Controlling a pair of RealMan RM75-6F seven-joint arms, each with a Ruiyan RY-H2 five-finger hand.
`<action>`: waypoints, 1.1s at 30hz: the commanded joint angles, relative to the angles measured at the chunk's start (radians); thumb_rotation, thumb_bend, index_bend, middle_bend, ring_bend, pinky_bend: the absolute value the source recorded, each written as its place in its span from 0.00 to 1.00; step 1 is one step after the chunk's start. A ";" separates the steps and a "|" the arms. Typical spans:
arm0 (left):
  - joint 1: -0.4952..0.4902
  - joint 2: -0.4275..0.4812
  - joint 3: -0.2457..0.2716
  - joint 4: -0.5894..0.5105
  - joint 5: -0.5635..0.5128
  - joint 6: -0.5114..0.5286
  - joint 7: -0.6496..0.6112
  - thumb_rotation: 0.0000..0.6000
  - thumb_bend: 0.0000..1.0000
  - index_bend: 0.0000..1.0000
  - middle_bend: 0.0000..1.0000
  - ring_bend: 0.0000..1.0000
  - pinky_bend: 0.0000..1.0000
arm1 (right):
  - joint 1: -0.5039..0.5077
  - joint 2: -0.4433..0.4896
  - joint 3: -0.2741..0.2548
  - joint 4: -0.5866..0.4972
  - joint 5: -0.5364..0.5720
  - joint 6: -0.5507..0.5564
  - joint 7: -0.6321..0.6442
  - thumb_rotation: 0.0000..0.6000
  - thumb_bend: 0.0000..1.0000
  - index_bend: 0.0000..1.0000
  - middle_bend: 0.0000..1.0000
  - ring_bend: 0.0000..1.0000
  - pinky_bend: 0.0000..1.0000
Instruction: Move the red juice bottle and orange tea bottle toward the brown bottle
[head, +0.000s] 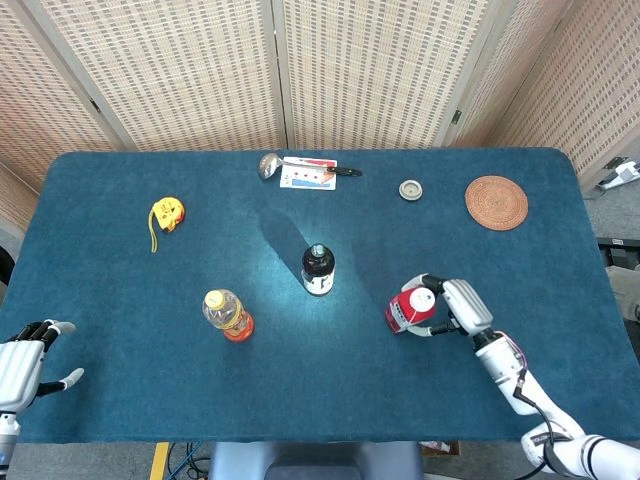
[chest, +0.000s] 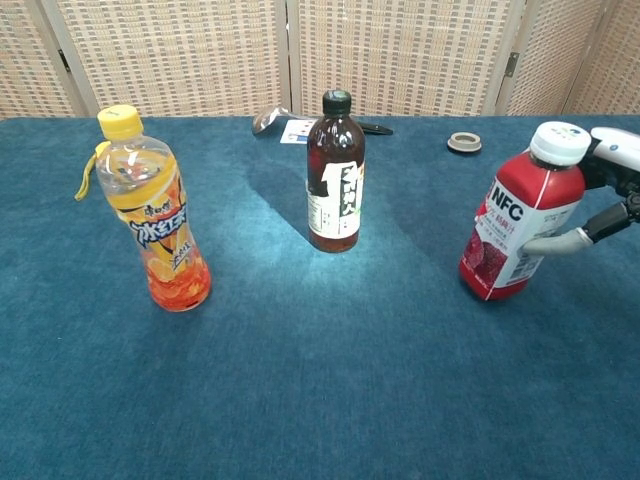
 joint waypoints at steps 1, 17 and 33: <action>0.000 0.000 0.000 0.000 0.001 0.001 0.000 1.00 0.11 0.60 0.34 0.28 0.47 | 0.000 0.002 0.010 -0.004 0.006 0.009 0.009 1.00 0.08 0.51 0.55 0.51 0.53; -0.002 -0.015 -0.002 0.025 -0.001 -0.002 0.004 1.00 0.11 0.61 0.35 0.28 0.47 | 0.038 -0.026 0.085 0.079 0.096 -0.032 0.032 1.00 0.09 0.51 0.55 0.51 0.53; -0.007 -0.021 -0.010 0.051 -0.031 -0.023 -0.010 1.00 0.11 0.60 0.35 0.29 0.47 | 0.115 -0.113 0.113 0.212 0.122 -0.120 0.101 1.00 0.09 0.51 0.55 0.51 0.53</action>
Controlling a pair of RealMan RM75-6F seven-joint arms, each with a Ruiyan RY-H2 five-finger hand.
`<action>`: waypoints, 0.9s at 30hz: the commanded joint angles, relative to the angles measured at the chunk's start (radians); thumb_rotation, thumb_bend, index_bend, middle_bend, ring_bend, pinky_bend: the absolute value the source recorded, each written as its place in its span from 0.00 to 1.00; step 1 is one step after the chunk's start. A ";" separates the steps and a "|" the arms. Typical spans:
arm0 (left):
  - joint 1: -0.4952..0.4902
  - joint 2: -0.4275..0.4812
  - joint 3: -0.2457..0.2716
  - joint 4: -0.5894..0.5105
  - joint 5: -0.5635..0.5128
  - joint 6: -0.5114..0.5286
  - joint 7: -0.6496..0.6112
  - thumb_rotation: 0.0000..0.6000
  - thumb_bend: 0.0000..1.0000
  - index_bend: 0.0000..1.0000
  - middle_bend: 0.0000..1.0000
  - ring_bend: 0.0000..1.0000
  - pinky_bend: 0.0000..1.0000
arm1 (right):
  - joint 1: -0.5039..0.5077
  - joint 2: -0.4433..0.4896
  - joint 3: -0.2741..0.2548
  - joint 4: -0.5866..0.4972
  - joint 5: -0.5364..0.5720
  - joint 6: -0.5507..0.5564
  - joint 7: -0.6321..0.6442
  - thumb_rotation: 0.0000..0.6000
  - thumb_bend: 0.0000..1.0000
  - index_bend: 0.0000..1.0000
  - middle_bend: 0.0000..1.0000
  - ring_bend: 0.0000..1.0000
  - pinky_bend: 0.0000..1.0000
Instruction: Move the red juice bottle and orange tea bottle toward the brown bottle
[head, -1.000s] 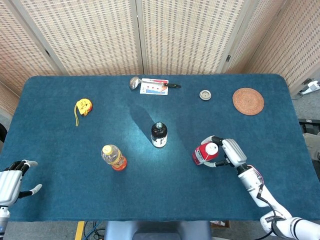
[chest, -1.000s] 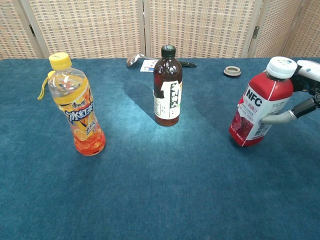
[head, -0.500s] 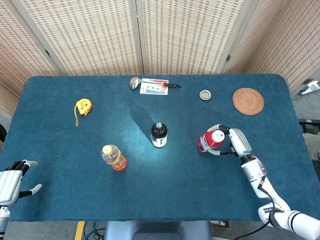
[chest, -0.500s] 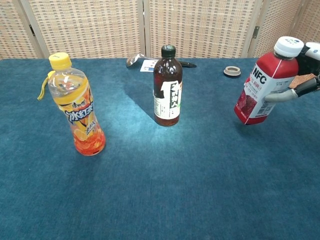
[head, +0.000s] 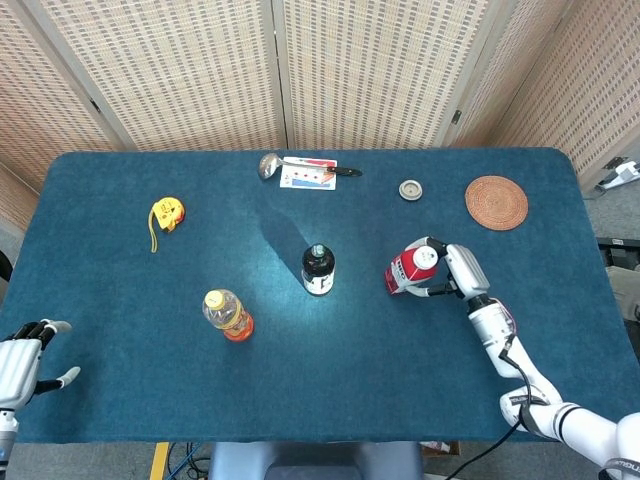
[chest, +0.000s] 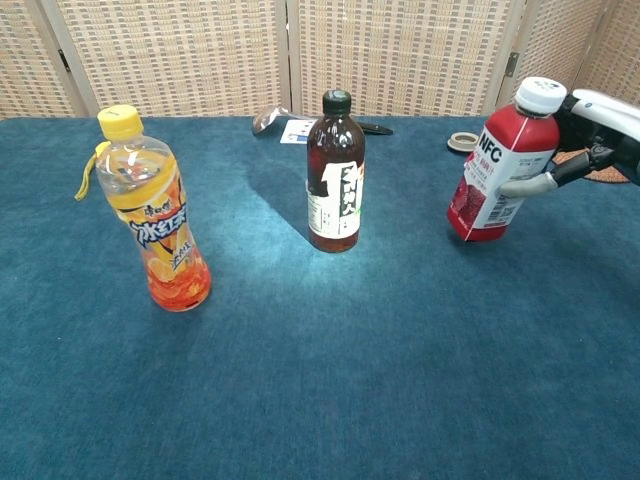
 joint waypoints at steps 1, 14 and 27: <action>-0.001 0.000 -0.001 0.002 -0.004 -0.002 -0.002 1.00 0.11 0.60 0.35 0.29 0.47 | 0.011 -0.012 0.001 0.015 0.000 -0.012 0.011 1.00 0.09 0.51 0.55 0.51 0.53; -0.001 -0.001 -0.002 0.006 -0.007 -0.005 -0.005 1.00 0.11 0.60 0.35 0.29 0.47 | 0.036 -0.024 -0.007 0.016 -0.009 -0.032 0.047 1.00 0.09 0.51 0.55 0.51 0.53; 0.000 0.002 -0.002 0.000 -0.007 -0.002 -0.008 1.00 0.11 0.60 0.35 0.29 0.47 | 0.050 -0.040 -0.015 0.041 0.001 -0.059 0.040 1.00 0.09 0.51 0.54 0.51 0.53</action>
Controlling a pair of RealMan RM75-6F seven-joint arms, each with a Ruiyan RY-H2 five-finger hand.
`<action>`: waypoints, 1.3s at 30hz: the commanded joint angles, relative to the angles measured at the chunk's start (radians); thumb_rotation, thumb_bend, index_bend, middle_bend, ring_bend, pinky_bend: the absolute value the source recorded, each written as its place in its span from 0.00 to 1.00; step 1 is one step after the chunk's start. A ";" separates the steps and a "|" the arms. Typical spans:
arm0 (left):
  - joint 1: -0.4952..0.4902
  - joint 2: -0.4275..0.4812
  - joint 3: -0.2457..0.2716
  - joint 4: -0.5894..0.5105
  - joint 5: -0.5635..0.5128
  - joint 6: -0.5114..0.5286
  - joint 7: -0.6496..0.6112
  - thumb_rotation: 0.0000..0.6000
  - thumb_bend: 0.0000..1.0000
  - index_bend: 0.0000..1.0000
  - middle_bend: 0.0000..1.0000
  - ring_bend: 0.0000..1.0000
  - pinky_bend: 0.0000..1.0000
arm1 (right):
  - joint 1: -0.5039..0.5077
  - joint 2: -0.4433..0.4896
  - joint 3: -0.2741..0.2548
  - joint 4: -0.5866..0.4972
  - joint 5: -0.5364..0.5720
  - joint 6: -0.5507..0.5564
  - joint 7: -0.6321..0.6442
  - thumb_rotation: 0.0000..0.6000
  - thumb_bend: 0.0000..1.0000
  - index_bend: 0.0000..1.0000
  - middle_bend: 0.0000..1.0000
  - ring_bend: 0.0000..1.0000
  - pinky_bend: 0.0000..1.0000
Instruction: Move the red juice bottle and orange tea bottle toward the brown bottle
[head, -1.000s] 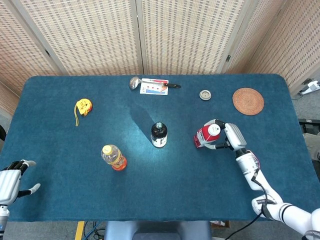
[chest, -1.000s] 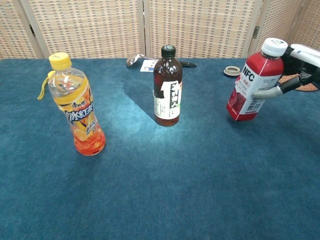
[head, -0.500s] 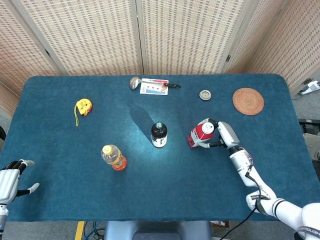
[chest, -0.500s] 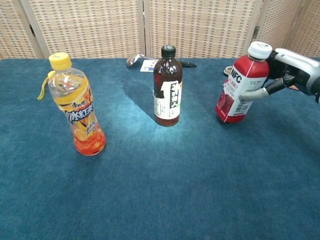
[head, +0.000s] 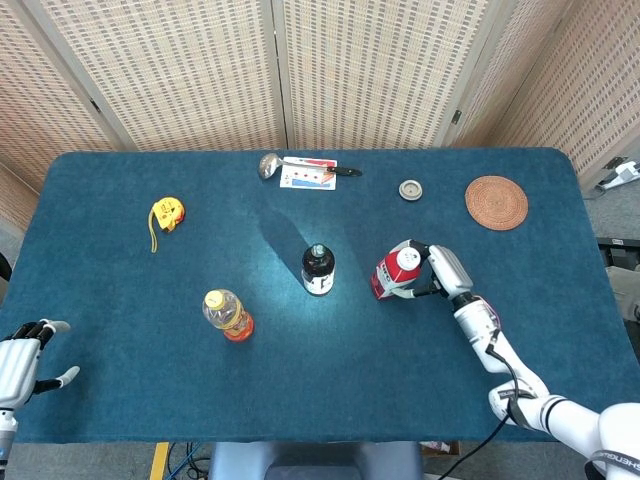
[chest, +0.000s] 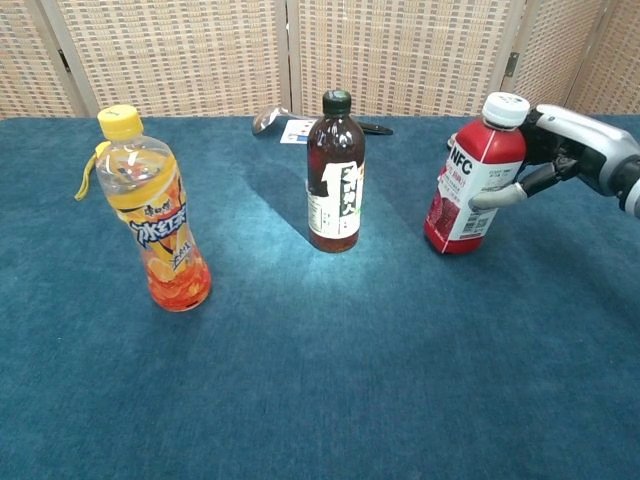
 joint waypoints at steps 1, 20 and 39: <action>0.000 0.001 -0.001 0.000 -0.001 0.000 -0.001 1.00 0.11 0.60 0.35 0.29 0.47 | 0.004 -0.007 -0.001 0.011 0.003 -0.007 0.002 1.00 0.09 0.51 0.54 0.51 0.53; 0.001 0.004 0.001 -0.005 0.002 0.003 0.006 1.00 0.11 0.60 0.35 0.29 0.47 | 0.009 0.026 -0.009 -0.032 0.016 -0.042 -0.030 1.00 0.06 0.11 0.25 0.35 0.53; 0.008 0.007 0.014 -0.040 0.037 0.026 0.033 1.00 0.11 0.60 0.35 0.29 0.47 | -0.168 0.255 -0.045 -0.366 -0.053 0.286 -0.430 1.00 0.02 0.07 0.25 0.28 0.50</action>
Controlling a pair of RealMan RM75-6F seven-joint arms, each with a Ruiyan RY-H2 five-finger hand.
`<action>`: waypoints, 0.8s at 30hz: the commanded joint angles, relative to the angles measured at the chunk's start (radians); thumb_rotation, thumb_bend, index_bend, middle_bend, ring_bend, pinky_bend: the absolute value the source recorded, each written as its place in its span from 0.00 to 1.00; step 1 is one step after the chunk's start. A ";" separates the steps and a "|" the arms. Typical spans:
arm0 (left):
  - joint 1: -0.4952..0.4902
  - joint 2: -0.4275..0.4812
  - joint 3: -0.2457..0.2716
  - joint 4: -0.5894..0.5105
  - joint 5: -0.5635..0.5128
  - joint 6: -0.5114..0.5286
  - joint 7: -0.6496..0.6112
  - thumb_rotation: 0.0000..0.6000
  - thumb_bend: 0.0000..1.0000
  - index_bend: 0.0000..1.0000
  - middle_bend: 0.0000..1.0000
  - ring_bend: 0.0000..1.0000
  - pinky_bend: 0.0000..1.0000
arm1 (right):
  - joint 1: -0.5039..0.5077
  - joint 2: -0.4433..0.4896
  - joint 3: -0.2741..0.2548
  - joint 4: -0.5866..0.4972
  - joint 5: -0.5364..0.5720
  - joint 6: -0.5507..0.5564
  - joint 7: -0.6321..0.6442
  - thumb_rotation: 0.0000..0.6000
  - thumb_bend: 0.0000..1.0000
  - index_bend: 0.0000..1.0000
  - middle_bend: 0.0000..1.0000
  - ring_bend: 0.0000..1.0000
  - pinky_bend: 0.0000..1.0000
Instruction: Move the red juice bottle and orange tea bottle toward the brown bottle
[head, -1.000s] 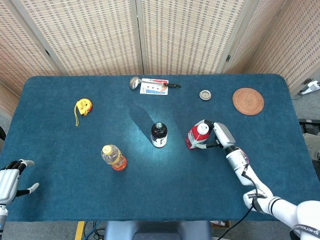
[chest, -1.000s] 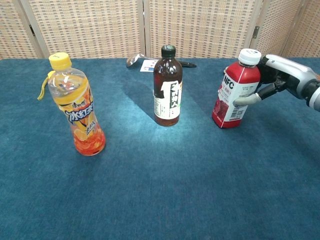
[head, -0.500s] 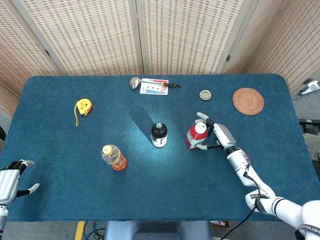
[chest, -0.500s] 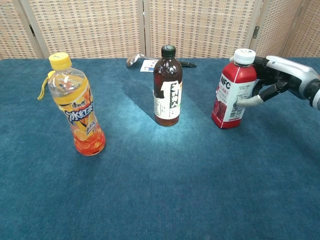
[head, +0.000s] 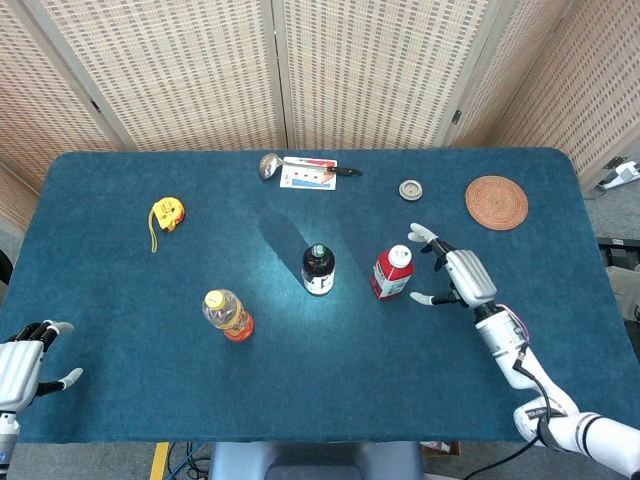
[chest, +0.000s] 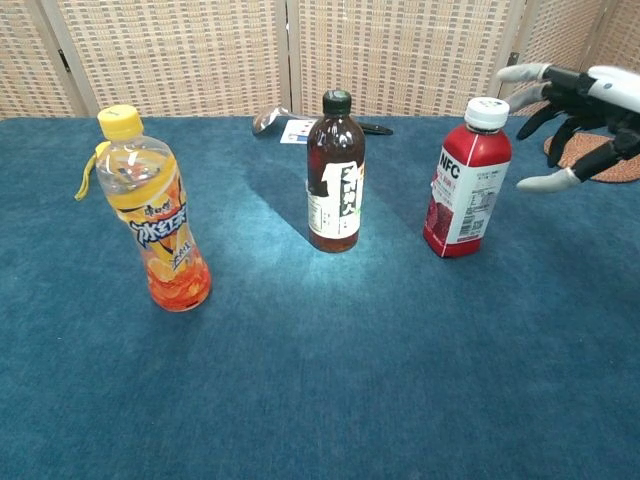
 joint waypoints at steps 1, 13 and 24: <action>0.001 0.002 0.006 -0.015 0.011 0.004 0.013 1.00 0.11 0.60 0.35 0.29 0.47 | -0.090 0.079 -0.022 -0.105 -0.041 0.148 -0.151 1.00 0.03 0.10 0.26 0.28 0.50; -0.005 -0.018 0.025 -0.049 0.071 0.012 0.038 1.00 0.11 0.49 0.37 0.30 0.48 | -0.296 0.215 -0.105 -0.213 -0.129 0.415 -0.383 1.00 0.09 0.31 0.37 0.31 0.50; -0.061 -0.078 -0.003 -0.041 0.041 -0.069 -0.027 1.00 0.11 0.19 0.21 0.28 0.48 | -0.394 0.246 -0.134 -0.167 -0.172 0.513 -0.291 1.00 0.09 0.32 0.39 0.32 0.50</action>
